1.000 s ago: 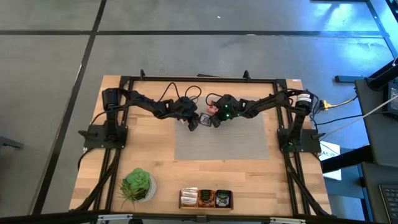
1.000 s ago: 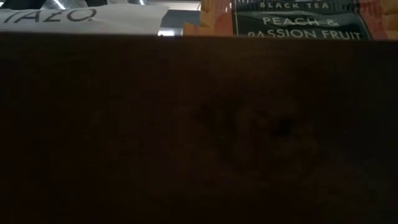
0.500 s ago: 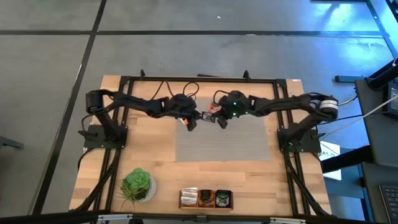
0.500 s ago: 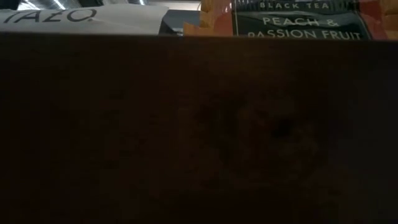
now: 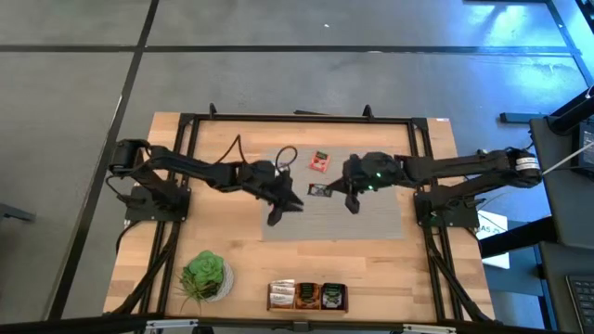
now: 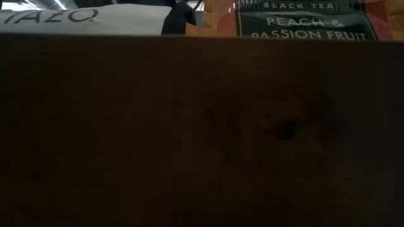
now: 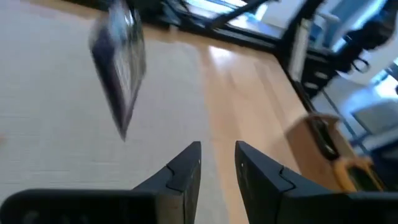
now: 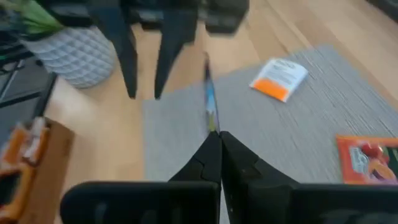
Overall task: Pick & Place Tea
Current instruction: Put the black tea bag into the right section of the wooden organizer
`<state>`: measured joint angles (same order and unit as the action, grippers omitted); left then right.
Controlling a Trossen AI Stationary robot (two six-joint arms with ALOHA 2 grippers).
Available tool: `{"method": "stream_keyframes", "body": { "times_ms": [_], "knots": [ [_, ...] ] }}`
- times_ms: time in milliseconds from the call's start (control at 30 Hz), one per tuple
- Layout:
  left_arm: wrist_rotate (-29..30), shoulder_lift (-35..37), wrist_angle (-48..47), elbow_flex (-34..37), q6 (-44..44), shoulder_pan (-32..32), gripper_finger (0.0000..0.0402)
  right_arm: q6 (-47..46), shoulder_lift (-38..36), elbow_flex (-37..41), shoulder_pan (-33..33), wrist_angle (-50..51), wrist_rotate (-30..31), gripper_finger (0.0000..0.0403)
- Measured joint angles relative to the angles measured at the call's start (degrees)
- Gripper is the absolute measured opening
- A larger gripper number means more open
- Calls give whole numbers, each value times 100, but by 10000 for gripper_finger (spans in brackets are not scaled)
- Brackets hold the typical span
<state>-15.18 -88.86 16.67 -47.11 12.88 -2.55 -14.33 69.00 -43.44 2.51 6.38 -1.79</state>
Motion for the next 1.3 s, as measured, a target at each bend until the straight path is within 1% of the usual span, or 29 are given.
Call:
{"method": "stream_keyframes", "body": {
  "times_ms": [100,233,367,467,533,700,767,833,933,1100,1300],
  "knots": [
    [2,-4,-17,2,-4,318,96,-38,-220,0,-455,-89,216,3],
    [3,-41,10,2,-14,694,97,-38,-351,0,-1068,-401,314,3],
    [24,-39,339,0,-172,1013,95,-13,-366,0,-1558,-780,325,2],
    [24,-39,700,0,-427,1183,95,-177,-364,0,-1804,-792,538,3],
    [24,-39,814,0,-424,1257,97,-470,-364,0,-1864,-600,563,3],
    [57,-39,884,0,229,1255,95,-1302,-268,0,-1920,-20,260,4],
    [164,-39,873,0,419,1189,93,-1505,-81,0,-1951,57,210,4],
    [415,-39,778,0,670,1118,91,-1669,143,0,-1973,28,110,4],
    [629,-39,664,0,967,983,90,-1692,558,0,-1972,-127,-53,4],
    [663,-39,227,0,1257,792,90,-1679,1111,0,-1933,-618,-92,4],
    [662,-39,-14,0,1400,766,90,-1504,1421,0,-1658,-1147,-135,5]
  ]
}}
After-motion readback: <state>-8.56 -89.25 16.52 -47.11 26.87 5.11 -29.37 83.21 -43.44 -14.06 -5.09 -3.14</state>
